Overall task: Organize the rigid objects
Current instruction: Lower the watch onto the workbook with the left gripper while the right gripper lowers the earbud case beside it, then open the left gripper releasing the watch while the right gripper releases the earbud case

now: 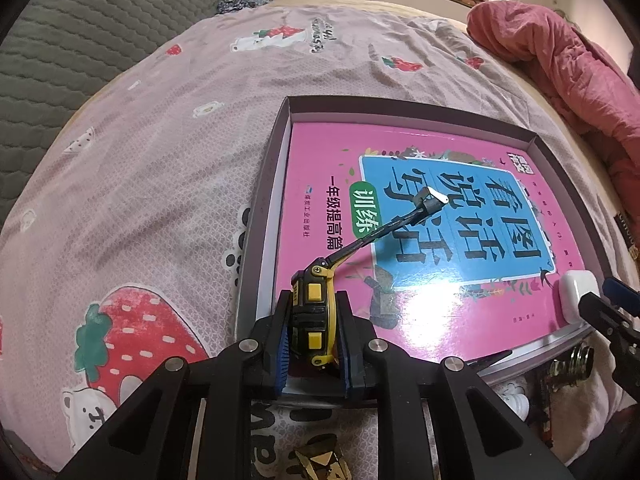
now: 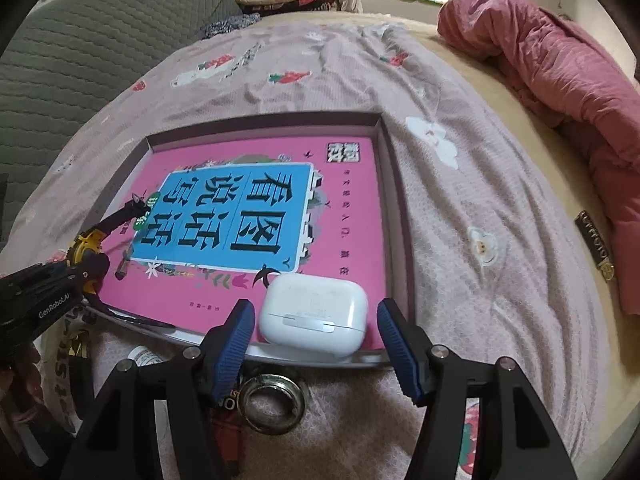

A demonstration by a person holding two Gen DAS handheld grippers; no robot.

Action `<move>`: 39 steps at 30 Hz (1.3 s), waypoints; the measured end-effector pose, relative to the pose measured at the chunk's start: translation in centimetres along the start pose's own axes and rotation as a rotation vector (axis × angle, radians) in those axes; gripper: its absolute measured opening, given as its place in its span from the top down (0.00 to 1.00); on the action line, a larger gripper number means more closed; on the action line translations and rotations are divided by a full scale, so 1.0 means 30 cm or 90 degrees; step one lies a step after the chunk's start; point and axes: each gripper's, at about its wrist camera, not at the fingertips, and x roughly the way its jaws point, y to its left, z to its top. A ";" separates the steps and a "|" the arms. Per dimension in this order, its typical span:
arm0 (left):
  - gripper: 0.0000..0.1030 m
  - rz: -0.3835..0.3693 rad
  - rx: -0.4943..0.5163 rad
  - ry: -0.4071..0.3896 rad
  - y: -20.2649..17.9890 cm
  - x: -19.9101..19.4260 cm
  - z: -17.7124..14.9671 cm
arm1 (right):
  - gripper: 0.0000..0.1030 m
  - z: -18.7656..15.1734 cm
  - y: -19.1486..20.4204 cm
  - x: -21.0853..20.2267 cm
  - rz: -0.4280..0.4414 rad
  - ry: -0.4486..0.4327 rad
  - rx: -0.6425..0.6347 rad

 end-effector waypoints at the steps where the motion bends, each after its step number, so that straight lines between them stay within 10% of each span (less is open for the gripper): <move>1: 0.81 -0.002 -0.003 0.001 0.002 -0.001 0.001 | 0.38 -0.003 -0.004 -0.009 0.001 -0.007 0.003; 39: 0.34 -0.042 -0.018 -0.072 0.023 -0.167 0.014 | 0.38 -0.021 -0.002 -0.105 0.009 -0.077 0.018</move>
